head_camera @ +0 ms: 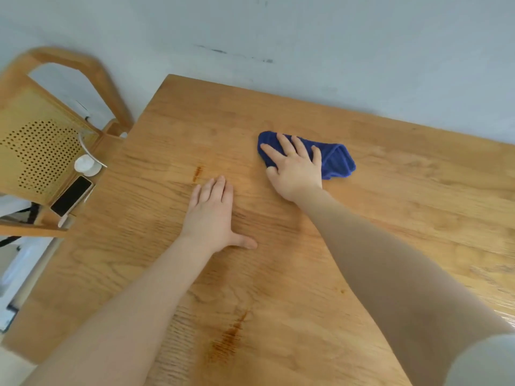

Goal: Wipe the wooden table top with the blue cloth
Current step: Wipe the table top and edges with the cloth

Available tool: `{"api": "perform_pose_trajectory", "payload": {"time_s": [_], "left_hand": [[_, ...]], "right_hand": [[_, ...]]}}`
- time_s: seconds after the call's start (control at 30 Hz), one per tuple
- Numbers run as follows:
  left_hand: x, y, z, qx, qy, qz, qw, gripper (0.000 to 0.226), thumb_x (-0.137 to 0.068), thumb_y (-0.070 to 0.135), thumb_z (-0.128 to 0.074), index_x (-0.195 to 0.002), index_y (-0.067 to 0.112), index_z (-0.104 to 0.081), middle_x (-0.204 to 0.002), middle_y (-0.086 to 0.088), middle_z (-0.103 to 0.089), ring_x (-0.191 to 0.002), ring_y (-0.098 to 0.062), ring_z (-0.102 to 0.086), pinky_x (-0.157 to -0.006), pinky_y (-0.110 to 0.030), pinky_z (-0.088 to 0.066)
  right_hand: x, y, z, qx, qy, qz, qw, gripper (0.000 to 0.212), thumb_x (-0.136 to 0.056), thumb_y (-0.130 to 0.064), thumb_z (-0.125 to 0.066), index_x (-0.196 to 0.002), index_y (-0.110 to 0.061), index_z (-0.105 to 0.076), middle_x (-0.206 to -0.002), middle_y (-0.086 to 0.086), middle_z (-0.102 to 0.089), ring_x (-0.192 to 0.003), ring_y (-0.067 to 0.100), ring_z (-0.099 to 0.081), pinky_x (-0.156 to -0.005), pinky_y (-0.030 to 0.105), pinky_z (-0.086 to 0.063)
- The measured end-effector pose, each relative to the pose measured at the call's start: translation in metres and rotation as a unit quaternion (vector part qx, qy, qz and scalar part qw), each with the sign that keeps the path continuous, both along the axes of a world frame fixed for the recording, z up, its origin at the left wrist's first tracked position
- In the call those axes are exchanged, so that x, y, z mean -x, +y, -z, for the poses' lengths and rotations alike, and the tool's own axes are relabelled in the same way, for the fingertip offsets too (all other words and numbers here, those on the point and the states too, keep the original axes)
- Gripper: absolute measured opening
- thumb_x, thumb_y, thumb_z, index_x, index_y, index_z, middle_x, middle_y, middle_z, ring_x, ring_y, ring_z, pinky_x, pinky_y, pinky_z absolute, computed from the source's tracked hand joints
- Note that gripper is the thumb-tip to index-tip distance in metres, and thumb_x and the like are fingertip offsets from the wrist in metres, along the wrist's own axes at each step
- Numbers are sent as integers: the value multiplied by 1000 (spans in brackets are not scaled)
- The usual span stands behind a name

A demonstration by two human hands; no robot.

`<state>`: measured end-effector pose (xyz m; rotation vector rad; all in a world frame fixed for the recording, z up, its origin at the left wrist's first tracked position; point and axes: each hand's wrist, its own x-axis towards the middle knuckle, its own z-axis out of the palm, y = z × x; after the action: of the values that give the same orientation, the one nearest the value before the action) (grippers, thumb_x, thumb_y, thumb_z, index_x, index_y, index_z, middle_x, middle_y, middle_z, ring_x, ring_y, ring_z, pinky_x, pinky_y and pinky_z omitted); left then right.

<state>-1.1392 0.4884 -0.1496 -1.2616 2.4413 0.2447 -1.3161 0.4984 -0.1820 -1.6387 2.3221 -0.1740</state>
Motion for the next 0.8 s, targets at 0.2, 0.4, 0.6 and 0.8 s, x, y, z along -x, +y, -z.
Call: {"api": "perform_pose_trajectory", "payload": {"time_s": [0.2,0.4,0.6,0.8], "left_hand": [[-4,1,0,-5,30,8,1000,132,-57,78,-62,-149,7,0,-158,-8,4,-146,-22,7,-118,-40,5],[-29,-14,-4,-45,97,43,993,122,-66,71,-61,-150,11,3,-158,-4,14,-144,-19,18,-115,-37,9],[-73,-61,-22,-90,115,78,986,119,-68,65,-65,-150,17,7,-157,3,16,-145,-18,4,-118,-34,-6],[-96,-96,-14,-43,12,79,996,128,-63,69,-66,-149,12,10,-156,-11,19,-145,-26,9,-117,-38,-2]], "right_hand": [[-60,59,0,20,9,-47,999,54,-88,-34,-28,-142,-39,-29,-157,1,-16,-144,25,-9,-112,54,-2],[-78,52,-1,0,6,-42,999,59,-84,-37,-20,-142,-42,-27,-157,-4,-13,-145,21,-6,-111,52,3],[-79,-23,-1,3,-9,112,994,50,-95,-34,-28,-144,-41,-22,-158,-4,-5,-144,20,0,-112,53,5],[-144,22,2,14,9,41,999,55,-92,-33,-27,-145,-38,-19,-158,-1,-5,-145,23,0,-111,52,8]]}}
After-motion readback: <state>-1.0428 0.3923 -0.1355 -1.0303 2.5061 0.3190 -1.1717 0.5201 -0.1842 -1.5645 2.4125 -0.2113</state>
